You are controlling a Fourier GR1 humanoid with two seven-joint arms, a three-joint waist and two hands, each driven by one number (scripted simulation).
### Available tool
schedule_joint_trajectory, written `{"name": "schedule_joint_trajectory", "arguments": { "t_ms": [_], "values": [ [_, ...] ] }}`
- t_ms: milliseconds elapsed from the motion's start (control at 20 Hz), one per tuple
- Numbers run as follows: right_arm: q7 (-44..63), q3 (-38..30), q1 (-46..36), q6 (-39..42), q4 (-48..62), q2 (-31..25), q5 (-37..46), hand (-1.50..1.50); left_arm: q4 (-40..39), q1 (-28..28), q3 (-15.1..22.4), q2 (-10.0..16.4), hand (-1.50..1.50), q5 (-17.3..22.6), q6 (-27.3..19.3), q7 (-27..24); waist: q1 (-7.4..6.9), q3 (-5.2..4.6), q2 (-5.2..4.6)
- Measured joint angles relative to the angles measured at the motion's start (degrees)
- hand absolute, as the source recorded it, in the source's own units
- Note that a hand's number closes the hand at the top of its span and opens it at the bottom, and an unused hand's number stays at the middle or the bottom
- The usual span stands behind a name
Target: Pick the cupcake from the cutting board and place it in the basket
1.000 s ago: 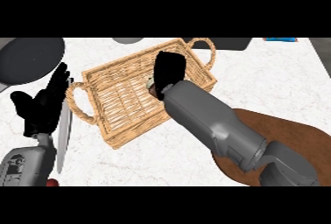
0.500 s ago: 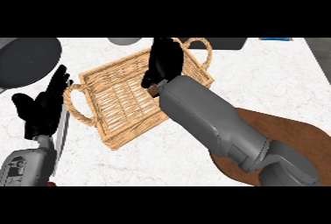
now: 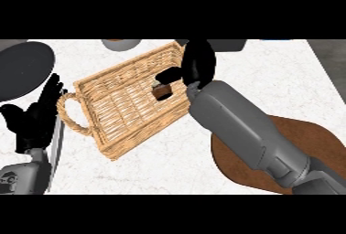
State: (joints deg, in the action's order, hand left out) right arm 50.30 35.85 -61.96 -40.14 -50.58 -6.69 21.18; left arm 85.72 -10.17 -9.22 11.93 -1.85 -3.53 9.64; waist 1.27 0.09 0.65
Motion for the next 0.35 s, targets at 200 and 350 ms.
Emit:
{"name": "schedule_joint_trajectory", "arguments": {
  "t_ms": [200, 350],
  "values": [
    [-0.01, -1.54, 8.28, 0.37, -11.73, -5.61, -0.58, -1.5, 0.4, 0.82, -0.43, 0.24, 0.0, 0.19, 0.22, -0.6, 0.29, 0.0, -0.02],
    [-0.47, -1.89, 15.88, 0.81, -22.24, -10.2, -1.05, -1.5, 0.72, 1.27, -0.38, -0.05, 0.0, 0.19, 0.12, -0.49, 0.55, 0.0, 0.01]
  ]
}}
